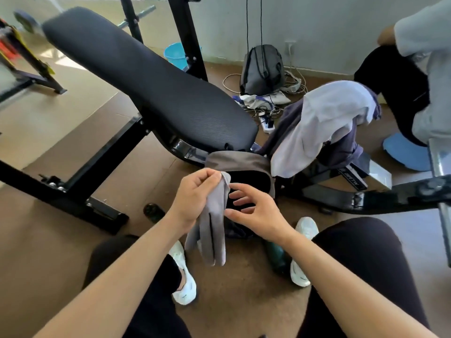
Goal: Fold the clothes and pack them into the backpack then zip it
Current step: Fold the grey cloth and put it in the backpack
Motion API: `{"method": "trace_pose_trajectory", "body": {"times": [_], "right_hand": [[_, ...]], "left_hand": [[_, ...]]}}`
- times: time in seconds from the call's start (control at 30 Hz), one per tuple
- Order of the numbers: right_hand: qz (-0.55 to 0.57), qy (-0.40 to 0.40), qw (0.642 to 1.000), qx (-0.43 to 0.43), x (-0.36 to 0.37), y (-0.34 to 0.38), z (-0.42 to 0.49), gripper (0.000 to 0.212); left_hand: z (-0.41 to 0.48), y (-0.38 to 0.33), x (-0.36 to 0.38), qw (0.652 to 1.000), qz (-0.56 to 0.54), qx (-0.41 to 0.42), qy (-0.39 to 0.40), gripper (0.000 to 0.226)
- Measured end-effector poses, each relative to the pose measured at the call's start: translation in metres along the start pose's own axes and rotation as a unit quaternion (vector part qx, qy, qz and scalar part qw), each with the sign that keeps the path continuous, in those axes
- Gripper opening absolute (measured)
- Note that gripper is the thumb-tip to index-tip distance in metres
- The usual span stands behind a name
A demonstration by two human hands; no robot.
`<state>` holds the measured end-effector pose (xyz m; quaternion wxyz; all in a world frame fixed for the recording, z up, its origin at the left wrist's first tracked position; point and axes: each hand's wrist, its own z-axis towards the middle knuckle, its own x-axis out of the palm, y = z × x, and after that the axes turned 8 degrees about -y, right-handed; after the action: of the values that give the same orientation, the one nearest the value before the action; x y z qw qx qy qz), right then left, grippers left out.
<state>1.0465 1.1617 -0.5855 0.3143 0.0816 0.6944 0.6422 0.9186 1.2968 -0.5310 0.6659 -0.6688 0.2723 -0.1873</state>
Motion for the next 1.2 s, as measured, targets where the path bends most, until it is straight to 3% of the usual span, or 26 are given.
{"method": "trace_pose_trajectory", "body": {"times": [0.13, 0.23, 0.3, 0.4, 0.57, 0.7, 0.87, 1.0, 1.2], "right_hand": [[-0.020, 0.012, 1.000, -0.005, 0.028, -0.008, -0.005, 0.023], [-0.027, 0.004, 1.000, 0.012, 0.039, -0.021, -0.001, 0.030], [-0.037, 0.034, 0.998, 0.027, 0.038, -0.028, 0.001, 0.040], [-0.053, 0.084, 0.994, 0.047, 0.028, -0.035, 0.005, 0.039], [-0.089, 0.083, 0.989, 0.078, 0.000, -0.048, 0.016, 0.043], [-0.098, 0.159, 0.976, 0.107, -0.025, -0.049, 0.016, 0.047], [-0.077, 0.300, 0.934, 0.177, -0.033, -0.036, 0.002, 0.016], [-0.141, 0.276, 0.939, 0.149, -0.020, -0.048, -0.010, 0.019], [-0.110, 0.144, 0.967, 0.181, -0.040, -0.048, -0.007, 0.037]], "left_hand": [[-0.013, 0.028, -0.011, 0.997, -0.037, -0.025, 0.059, 0.024], [-0.018, 0.050, -0.018, 0.993, -0.084, -0.058, 0.051, 0.026], [-0.021, 0.059, -0.022, 0.992, -0.098, -0.083, 0.016, 0.021], [-0.018, 0.071, -0.031, 0.989, -0.106, -0.098, -0.027, 0.021], [-0.003, 0.089, -0.043, 0.989, -0.028, -0.108, -0.095, 0.026], [0.007, 0.101, -0.050, 0.986, 0.066, -0.096, -0.123, 0.026], [0.007, 0.102, -0.041, 0.989, 0.120, -0.036, -0.074, 0.019], [0.006, 0.103, -0.035, 0.991, 0.116, -0.002, -0.063, 0.021], [0.005, 0.109, -0.039, 0.983, 0.146, -0.004, -0.108, 0.017]]}}
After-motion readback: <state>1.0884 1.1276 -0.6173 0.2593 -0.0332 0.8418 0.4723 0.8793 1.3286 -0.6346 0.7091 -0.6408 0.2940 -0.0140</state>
